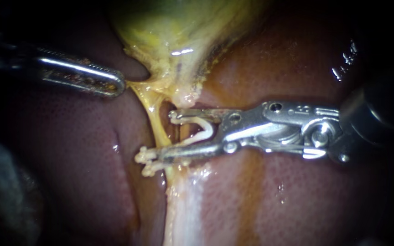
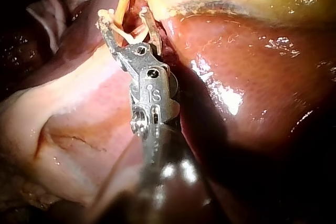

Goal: Clipping third clip left tube

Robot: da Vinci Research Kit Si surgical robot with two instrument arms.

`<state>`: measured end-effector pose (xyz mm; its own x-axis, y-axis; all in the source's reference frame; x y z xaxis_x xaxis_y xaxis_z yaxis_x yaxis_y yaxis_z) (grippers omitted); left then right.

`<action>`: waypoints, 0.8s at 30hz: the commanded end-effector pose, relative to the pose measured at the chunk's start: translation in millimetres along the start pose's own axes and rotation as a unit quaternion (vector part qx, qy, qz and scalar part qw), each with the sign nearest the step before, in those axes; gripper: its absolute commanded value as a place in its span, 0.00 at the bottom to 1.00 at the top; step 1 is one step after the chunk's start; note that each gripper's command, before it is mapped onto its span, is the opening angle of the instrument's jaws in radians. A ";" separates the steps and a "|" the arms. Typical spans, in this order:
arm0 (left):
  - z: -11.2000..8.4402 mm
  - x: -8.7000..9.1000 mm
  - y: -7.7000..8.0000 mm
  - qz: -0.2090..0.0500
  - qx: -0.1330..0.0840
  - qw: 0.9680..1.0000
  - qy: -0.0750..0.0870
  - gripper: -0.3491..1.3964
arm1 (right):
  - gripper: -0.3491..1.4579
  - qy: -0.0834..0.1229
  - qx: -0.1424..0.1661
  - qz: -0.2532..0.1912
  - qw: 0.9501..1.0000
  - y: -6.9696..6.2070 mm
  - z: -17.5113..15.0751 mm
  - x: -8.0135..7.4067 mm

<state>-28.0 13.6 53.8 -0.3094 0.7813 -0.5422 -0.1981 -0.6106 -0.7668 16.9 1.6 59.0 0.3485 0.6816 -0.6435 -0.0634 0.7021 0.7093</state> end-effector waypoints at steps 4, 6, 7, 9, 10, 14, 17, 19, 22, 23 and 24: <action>0.0 0.0 0.0 0.000 -0.001 1.000 0.000 0.00 | 0.47 0.002 0.007 0.002 1.000 0.4 0.6 -0.1; 0.1 -0.1 0.0 0.000 -0.001 1.000 0.000 0.00 | 0.47 0.008 0.017 0.002 1.000 0.3 0.9 -0.1; 0.1 -0.1 0.0 0.000 -0.001 1.000 0.000 0.00 | 0.47 0.012 0.024 0.002 1.000 0.2 1.0 -0.1; 0.1 -0.1 0.0 0.000 -0.001 1.000 0.000 0.00 | 0.46 0.019 0.039 0.007 0.999 -0.1 1.2 0.1; 0.1 -0.1 0.0 0.000 -0.001 1.000 0.000 0.00 | 0.46 0.022 0.046 0.006 0.999 -0.2 1.3 0.1; 0.2 -0.1 0.0 0.000 0.000 1.000 0.000 0.00 | 0.45 0.025 0.071 0.009 0.997 -0.6 1.9 0.4; 0.2 -0.1 0.0 0.000 0.000 1.000 0.000 0.00 | 0.45 0.025 0.087 0.008 0.996 -0.5 2.6 0.7; 0.3 -0.1 0.0 0.000 0.000 1.000 0.000 0.00 | 0.45 0.029 0.084 0.008 0.996 -0.4 3.0 0.9; 0.3 -0.1 0.0 0.000 0.000 1.000 0.000 0.00 | 0.45 0.033 0.082 0.008 0.996 -0.2 3.7 1.2; 0.3 -0.1 0.0 0.000 0.000 1.000 0.000 0.00 | 0.45 0.035 0.082 0.008 0.996 -0.1 3.9 1.3; 0.4 -0.1 -0.1 0.000 0.000 1.000 0.000 0.00 | 0.45 0.036 0.082 0.011 0.996 0.0 4.1 1.3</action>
<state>-28.3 13.5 54.0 -0.3096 0.7811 -0.5423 -0.1977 -0.6107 -0.7668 21.4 1.8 59.4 0.2775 0.7149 -0.6418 0.0840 0.6475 0.7575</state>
